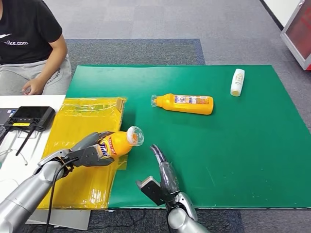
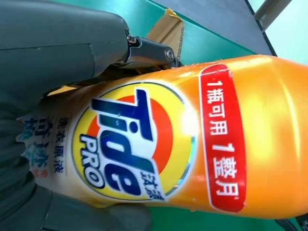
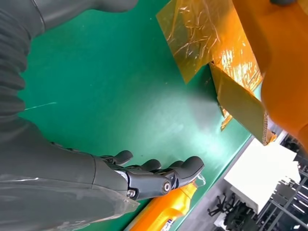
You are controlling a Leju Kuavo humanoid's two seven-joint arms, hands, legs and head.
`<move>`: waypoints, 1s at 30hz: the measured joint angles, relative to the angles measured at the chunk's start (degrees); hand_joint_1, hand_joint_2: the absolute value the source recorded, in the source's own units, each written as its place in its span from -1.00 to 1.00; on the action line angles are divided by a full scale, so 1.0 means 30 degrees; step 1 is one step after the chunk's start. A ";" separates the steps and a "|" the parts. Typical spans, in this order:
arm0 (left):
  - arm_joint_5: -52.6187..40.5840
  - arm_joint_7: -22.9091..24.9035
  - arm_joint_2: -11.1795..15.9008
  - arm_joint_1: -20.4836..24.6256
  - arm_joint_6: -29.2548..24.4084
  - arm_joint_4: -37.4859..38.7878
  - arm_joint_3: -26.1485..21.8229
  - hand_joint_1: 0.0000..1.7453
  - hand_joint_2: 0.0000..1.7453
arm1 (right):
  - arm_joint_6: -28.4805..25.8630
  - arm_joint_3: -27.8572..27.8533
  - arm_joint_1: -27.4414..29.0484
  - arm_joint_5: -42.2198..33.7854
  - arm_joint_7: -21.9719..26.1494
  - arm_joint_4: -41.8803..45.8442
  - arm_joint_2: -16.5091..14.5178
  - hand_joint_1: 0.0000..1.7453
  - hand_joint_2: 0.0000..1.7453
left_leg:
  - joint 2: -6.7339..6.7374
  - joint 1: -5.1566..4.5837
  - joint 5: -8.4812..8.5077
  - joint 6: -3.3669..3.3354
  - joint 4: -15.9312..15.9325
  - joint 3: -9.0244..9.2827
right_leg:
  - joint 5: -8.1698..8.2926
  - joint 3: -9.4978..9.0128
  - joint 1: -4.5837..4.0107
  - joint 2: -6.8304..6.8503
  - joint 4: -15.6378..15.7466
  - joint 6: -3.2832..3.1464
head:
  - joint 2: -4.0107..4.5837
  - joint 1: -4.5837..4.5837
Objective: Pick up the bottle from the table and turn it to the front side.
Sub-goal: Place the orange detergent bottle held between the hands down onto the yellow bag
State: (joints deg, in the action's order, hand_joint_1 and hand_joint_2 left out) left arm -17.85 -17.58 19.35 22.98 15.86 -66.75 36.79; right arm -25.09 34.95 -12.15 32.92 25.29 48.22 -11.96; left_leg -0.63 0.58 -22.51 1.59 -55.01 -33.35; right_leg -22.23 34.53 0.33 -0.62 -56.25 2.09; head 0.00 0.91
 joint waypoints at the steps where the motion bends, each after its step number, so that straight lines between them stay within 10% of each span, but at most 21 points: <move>1: -0.0051 0.0000 0.0040 -0.0098 -0.0016 -0.0026 0.0002 -1.00 1.00 | -0.0002 0.0000 0.0016 0.0009 0.0002 0.0000 0.0000 -1.00 1.00 | 0.0001 0.0000 0.0001 0.0000 0.0000 -0.0002 | 0.0000 0.0006 0.0000 -0.0001 0.0000 0.0000 | 0.0000 -0.0002; 30: -0.1904 -0.1476 -0.1309 -0.3421 -0.3924 -0.2755 -0.2221 -1.00 1.00 | -0.0016 -0.0005 0.0594 0.0630 -0.0390 0.0481 0.0238 -1.00 1.00 | 0.0002 -0.0004 0.0004 -0.0015 -0.0002 -0.0131 | -0.0001 0.0129 0.0004 0.0000 0.0005 0.0005 | 0.0000 -0.0002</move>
State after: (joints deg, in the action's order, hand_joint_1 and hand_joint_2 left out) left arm -23.56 -22.01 15.43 12.72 4.09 -75.01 30.13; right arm -25.14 34.93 -10.37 34.81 24.12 49.66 -11.24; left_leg -0.63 0.56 -22.49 1.54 -55.01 -33.75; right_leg -22.23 34.91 0.34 -0.62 -56.24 2.10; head 0.00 0.91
